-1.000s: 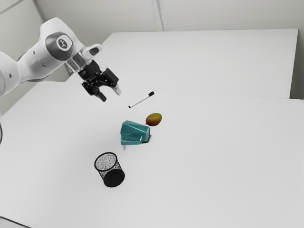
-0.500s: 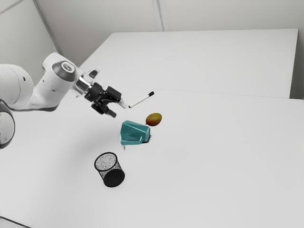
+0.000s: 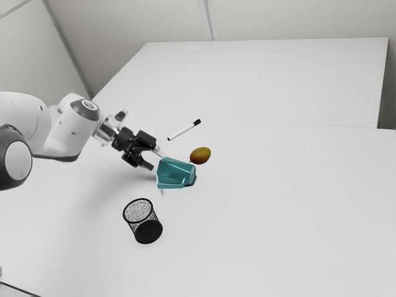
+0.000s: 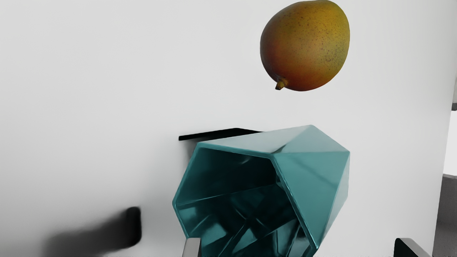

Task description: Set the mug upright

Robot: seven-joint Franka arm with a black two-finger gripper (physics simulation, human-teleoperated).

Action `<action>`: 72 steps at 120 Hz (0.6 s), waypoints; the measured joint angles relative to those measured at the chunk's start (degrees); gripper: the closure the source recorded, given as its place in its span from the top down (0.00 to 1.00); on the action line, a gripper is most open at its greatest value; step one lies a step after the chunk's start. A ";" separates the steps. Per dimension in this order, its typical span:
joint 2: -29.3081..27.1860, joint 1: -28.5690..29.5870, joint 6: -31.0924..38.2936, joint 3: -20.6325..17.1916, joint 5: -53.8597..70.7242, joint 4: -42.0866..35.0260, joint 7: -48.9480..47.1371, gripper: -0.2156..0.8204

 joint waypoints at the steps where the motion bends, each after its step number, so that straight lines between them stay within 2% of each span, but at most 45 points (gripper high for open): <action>1: 0.06 0.03 -0.11 0.00 -0.08 0.02 0.08 0.77; 64: 1.89 0.14 -2.46 -0.07 -13.77 -3.72 9.72 0.77; 72: 1.97 0.09 -2.54 -0.08 -15.17 -3.93 11.38 0.75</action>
